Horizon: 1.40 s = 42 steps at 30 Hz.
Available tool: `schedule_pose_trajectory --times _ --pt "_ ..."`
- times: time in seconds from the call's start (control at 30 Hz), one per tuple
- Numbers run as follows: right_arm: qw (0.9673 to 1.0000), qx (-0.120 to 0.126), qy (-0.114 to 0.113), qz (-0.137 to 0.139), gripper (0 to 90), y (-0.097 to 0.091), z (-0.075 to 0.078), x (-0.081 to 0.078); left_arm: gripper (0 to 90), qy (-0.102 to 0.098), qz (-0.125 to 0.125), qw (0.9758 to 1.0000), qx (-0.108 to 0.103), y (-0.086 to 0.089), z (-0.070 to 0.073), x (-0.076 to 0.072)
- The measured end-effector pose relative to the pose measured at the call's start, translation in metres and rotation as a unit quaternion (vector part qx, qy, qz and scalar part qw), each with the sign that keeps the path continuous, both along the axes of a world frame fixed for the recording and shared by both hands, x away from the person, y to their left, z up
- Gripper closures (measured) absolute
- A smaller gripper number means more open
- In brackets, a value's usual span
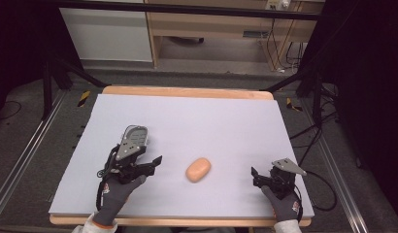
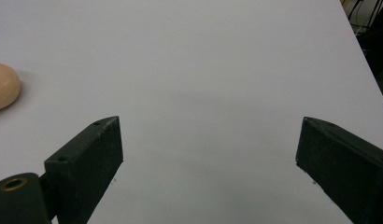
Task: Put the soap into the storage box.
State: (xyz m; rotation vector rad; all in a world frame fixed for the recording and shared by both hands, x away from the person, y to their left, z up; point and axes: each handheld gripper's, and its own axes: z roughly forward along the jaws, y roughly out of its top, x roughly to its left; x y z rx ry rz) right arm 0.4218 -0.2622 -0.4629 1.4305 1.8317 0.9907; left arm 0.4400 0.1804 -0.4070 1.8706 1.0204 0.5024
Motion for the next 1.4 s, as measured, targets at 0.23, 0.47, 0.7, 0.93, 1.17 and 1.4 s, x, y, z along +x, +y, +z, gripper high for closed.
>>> schedule_pose_trajectory --times 0.23,0.47,0.7,0.93,1.17,1.4 --pt "1.0 -0.001 0.002 0.001 7.5 0.0 0.0 0.001 29.4 0.004 -0.01 0.9999 0.004 -0.011 -0.001 0.004" --pt "1.0 0.0 0.002 0.0 7.4 0.0 0.0 0.001 28.8 0.008 -0.019 0.9998 0.005 -0.022 -0.002 0.007" --pt "1.0 0.001 0.002 0.0 7.4 0.0 0.0 0.002 28.0 0.011 -0.036 0.9992 0.016 -0.036 -0.001 0.009" --pt "1.0 0.002 0.004 0.001 7.4 0.0 0.0 0.002 27.3 0.017 -0.053 0.998 0.03 -0.052 -0.004 0.01" --pt "1.0 0.001 0.006 0.002 7.4 0.001 0.0 0.003 26.8 0.027 -0.07 0.9963 0.04 -0.067 -0.009 0.013" --pt "1.0 0.001 0.005 0.004 7.4 0.002 0.0 0.004 25.8 0.037 -0.081 0.9946 0.054 -0.081 -0.015 0.016"
